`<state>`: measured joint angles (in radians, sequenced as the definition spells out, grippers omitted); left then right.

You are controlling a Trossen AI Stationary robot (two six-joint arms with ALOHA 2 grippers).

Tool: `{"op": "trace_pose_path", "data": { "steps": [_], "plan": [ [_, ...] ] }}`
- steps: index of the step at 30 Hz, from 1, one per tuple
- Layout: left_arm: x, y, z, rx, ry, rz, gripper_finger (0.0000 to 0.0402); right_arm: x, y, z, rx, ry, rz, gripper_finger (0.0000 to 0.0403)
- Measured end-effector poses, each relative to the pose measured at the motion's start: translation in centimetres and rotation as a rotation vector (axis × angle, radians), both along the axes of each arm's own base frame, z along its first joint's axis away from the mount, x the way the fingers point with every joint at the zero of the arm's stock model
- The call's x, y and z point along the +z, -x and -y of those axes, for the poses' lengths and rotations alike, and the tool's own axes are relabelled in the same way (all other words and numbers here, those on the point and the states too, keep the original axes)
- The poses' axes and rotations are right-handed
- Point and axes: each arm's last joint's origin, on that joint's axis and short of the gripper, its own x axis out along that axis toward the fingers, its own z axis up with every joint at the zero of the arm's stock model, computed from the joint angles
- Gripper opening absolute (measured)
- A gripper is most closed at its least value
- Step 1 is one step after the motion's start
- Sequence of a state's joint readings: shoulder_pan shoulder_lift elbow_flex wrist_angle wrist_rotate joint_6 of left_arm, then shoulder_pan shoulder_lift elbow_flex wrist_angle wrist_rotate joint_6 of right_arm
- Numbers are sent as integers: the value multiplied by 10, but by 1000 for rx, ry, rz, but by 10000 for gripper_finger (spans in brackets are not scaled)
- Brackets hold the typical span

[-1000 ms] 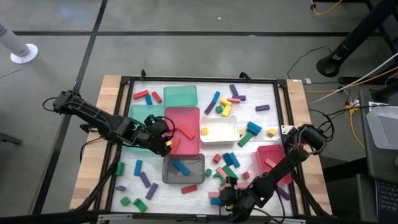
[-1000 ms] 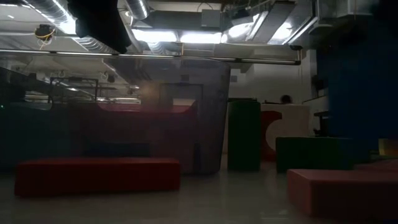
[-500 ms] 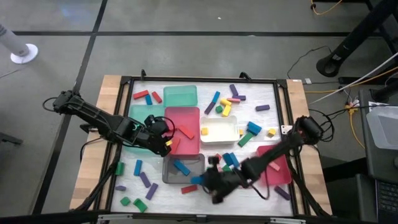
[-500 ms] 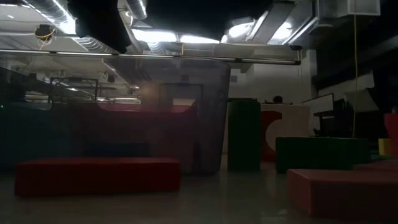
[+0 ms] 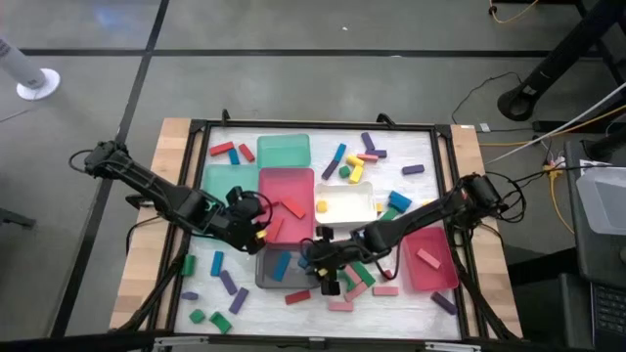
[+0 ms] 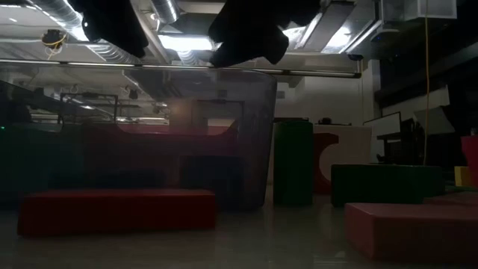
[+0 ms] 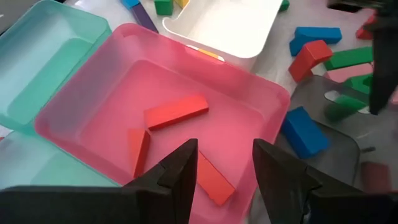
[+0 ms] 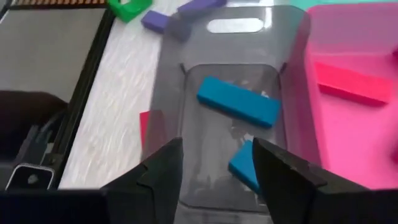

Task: Sort blocks
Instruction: Put the red block into the top pink bin

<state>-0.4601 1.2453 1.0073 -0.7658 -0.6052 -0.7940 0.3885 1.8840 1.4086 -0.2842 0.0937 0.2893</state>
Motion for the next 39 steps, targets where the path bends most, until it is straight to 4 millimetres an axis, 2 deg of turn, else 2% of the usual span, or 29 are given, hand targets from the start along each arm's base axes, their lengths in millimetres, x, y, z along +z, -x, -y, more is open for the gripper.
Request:
{"op": "trace_pose_path", "data": {
  "steps": [4, 9, 12, 17, 22, 39],
  "plan": [
    [0, 2, 4, 10, 26, 12, 143, 13, 8, 2, -12, 20, -67, 184],
    [0, 4, 8, -10, 28, 14, 143, 41, 19, 6, -23, 75, -209, 173],
    [0, 4, 10, -17, 29, 14, 143, 52, 24, 9, -97, 50, -272, 170],
    [0, 5, 13, -28, 30, 15, 143, 48, 36, 15, -279, 37, -421, 170],
    [0, 6, 13, -32, 28, 14, 143, 44, 47, 20, -344, 71, -537, 170],
    [0, 6, 13, -47, 12, 7, 143, 45, 42, 18, -324, 41, -487, 170]
  ]
}}
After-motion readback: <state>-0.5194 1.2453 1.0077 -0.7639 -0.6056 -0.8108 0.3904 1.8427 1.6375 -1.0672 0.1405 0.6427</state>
